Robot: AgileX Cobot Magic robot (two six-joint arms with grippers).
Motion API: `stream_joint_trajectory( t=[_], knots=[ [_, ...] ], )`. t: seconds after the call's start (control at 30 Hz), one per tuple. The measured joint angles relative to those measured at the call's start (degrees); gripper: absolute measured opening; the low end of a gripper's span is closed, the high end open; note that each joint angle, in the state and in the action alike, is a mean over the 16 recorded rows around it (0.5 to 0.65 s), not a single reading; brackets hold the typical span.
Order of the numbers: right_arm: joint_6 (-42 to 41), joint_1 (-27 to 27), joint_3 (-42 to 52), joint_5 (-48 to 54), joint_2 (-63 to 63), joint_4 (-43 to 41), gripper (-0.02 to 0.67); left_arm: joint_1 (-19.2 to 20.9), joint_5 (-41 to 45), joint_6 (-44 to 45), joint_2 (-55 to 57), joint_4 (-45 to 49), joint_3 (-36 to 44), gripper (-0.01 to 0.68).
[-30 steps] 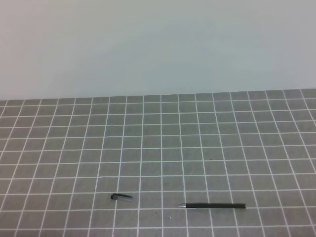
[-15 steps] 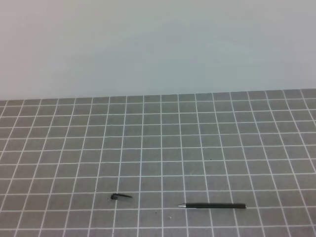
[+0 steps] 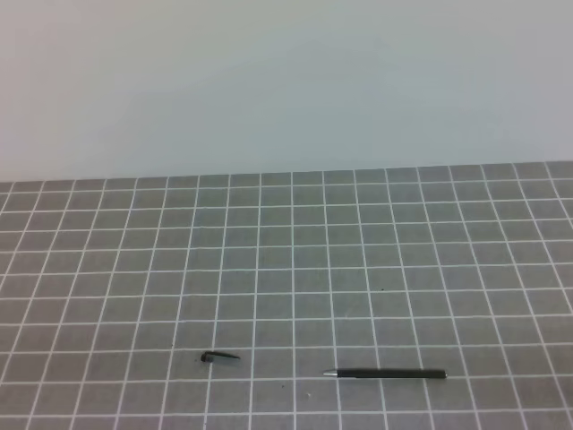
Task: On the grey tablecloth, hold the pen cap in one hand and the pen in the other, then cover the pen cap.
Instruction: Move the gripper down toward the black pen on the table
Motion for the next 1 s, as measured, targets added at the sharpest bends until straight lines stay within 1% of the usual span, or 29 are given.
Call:
stream_joint_trajectory(
  t=[0.1,0.27,0.5,0.67,0.83,1.0],
  knots=[
    [0.89,0.00,0.00,-2.70,0.00,0.04,0.003,-0.02,0.28,-2.55,0.21,-0.36,-0.63,-0.003],
    [2.17,0.00,0.00,-8.14,0.00,0.09,0.003,-0.06,4.57,-5.43,0.13,0.30,-3.57,-0.003],
    [3.54,0.00,0.00,-15.50,0.00,0.12,0.003,-0.09,12.16,-6.91,0.33,3.08,-8.43,-0.002],
    [3.75,0.00,0.00,-18.54,0.00,0.42,0.003,-0.11,16.26,-6.17,0.03,5.13,-11.30,-0.002],
    [4.26,0.00,-0.92,-16.91,0.00,1.51,0.003,-0.11,18.04,-5.80,0.24,5.59,-11.76,-0.003],
    [4.74,0.00,-4.85,-8.35,0.04,2.36,0.003,-0.11,19.94,-6.18,0.55,5.42,-12.04,-0.002]
  ],
)
